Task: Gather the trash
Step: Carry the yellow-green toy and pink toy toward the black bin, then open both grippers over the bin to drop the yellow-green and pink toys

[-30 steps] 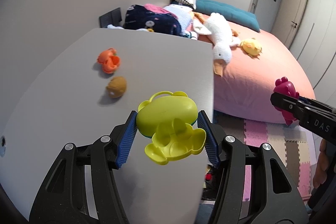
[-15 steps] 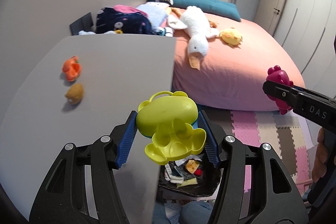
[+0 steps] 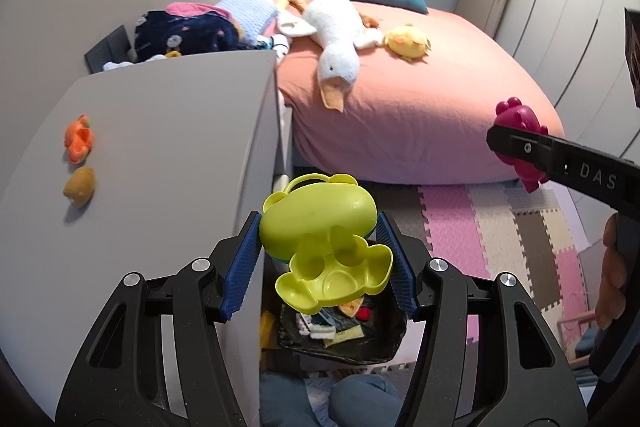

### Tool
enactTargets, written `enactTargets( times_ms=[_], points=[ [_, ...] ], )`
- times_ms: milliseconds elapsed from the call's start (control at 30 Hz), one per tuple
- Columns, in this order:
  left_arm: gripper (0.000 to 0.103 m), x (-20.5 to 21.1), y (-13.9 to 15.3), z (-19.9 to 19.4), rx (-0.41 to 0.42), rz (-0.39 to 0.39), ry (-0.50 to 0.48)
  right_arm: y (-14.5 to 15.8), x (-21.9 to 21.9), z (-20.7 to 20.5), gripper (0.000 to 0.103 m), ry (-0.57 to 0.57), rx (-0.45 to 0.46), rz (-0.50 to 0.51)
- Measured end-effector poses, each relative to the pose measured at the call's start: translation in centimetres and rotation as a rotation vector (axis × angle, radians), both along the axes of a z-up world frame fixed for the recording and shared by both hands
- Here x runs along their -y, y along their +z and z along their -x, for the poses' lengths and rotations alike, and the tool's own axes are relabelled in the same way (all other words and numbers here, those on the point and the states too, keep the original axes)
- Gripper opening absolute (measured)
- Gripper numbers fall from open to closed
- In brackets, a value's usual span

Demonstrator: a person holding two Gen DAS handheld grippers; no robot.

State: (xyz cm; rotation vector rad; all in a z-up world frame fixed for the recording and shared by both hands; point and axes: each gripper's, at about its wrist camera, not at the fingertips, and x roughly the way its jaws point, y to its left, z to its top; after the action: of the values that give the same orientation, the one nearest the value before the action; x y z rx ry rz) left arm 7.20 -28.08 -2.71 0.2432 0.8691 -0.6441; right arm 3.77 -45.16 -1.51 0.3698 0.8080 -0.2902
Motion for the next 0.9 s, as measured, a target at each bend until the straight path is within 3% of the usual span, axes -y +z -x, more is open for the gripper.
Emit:
enactTargets(
  times_ms=[300,333,367,400,433,900],
  points=[
    [0.059,1.7,-1.5,-0.1,-0.031,-0.04,-0.041,-1.3,1.7,0.3,0.042,-0.042,-0.027,-0.019],
    [0.074,1.8,-1.7,-0.2,-0.035,-0.05,-0.037,-1.4,2.0,0.3,0.049,-0.058,-0.033,-0.026],
    [0.092,1.9,-1.8,-0.2,-0.035,-0.06,-0.03,-1.5,2.2,0.3,0.064,-0.071,-0.036,-0.033],
    [0.095,1.8,-1.8,-0.3,-0.016,-0.071,-0.014,-1.5,2.4,0.3,0.07,-0.083,-0.033,-0.034],
    [0.095,1.7,-1.6,-0.3,0.011,-0.078,-0.002,-1.3,2.5,0.4,0.074,-0.099,-0.026,-0.025],
    [0.096,-0.8,-1.3,-1.7,0.0,-0.051,0.063,-1.5,2.4,0.0,0.074,-0.085,-0.028,-0.025]
  ],
)
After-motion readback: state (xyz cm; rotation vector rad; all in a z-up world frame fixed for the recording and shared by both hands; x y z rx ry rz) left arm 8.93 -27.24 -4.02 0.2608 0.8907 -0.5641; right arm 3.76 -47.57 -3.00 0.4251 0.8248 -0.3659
